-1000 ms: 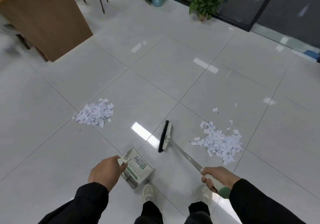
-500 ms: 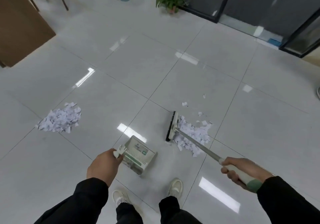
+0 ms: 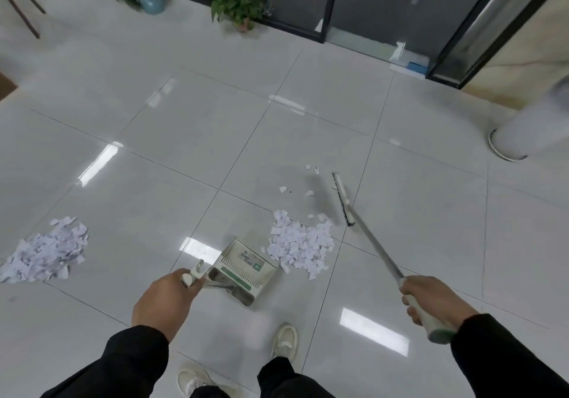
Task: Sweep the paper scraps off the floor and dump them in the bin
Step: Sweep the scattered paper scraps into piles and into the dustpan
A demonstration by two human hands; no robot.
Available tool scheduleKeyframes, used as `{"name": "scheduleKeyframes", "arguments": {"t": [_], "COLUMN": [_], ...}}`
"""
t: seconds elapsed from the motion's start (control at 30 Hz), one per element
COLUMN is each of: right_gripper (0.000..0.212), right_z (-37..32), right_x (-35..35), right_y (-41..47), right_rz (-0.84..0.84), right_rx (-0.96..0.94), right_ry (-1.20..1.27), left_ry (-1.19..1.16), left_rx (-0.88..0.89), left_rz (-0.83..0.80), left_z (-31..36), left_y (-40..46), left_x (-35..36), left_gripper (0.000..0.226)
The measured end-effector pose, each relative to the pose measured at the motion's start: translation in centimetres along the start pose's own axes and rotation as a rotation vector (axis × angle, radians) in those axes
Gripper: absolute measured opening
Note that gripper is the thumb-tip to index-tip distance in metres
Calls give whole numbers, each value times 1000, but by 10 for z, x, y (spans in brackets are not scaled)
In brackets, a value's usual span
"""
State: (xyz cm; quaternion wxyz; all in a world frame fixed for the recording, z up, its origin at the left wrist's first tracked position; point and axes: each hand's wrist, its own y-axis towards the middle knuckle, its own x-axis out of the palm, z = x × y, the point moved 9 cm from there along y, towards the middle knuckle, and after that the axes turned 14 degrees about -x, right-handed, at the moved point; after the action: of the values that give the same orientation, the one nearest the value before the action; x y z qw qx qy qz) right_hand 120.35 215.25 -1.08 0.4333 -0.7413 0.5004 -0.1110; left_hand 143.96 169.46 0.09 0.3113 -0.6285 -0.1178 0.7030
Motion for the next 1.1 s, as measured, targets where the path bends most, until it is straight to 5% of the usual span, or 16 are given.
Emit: {"name": "scheduleKeyframes", "arguments": {"t": [0.27, 0.83, 1.1], "right_gripper": [19, 8, 9], "right_z": [65, 46, 1], "right_x": [44, 474, 608], "right_y": [37, -84, -109], "right_rz": [41, -197, -328], "right_rx": [171, 153, 105], "right_ry": [-87, 90, 65], "left_ry": [37, 94, 70], "left_rx": [56, 51, -16], "left_rz": [12, -36, 13], "left_z": [-24, -240, -322], "left_y": [12, 107, 145], "left_x": [-9, -110, -158], "left_gripper": [29, 20, 25]}}
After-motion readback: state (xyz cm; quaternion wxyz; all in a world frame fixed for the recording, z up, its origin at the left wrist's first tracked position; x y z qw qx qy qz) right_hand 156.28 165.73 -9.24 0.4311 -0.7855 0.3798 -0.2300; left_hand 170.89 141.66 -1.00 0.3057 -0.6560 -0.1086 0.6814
